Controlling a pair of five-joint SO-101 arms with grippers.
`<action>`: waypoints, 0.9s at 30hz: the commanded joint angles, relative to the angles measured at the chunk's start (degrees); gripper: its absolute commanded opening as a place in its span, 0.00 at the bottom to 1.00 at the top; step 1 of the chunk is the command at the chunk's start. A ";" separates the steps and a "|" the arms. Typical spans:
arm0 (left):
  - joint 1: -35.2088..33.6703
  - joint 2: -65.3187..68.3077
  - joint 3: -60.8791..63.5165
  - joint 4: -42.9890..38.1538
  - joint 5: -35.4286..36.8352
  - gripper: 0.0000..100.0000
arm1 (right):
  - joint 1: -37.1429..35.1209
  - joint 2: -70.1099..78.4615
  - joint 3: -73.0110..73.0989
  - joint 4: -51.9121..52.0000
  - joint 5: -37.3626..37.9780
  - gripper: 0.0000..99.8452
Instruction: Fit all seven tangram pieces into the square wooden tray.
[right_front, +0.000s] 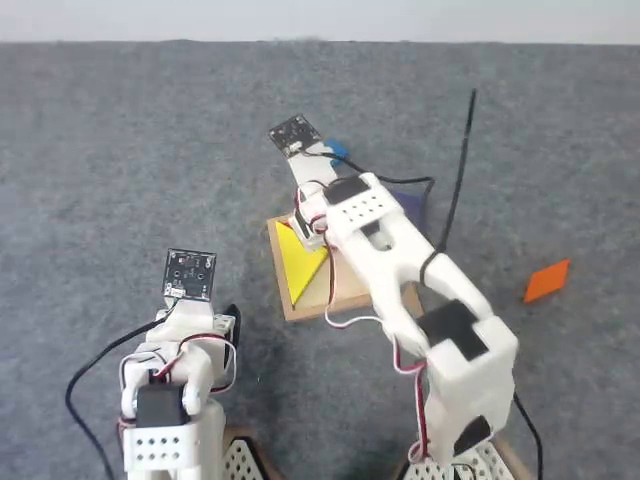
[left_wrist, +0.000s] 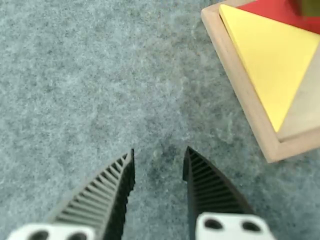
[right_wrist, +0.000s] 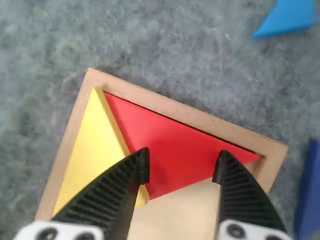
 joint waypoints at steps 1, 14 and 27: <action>0.18 -1.58 -0.48 0.53 -0.35 0.15 | 0.13 -0.22 -4.31 1.45 -0.35 0.22; 0.18 -1.58 -0.48 0.53 -0.35 0.15 | -3.21 -0.75 0.53 3.65 2.11 0.22; 0.18 -1.58 -0.48 0.53 -0.35 0.15 | 14.20 -32.13 12.04 13.32 2.46 0.22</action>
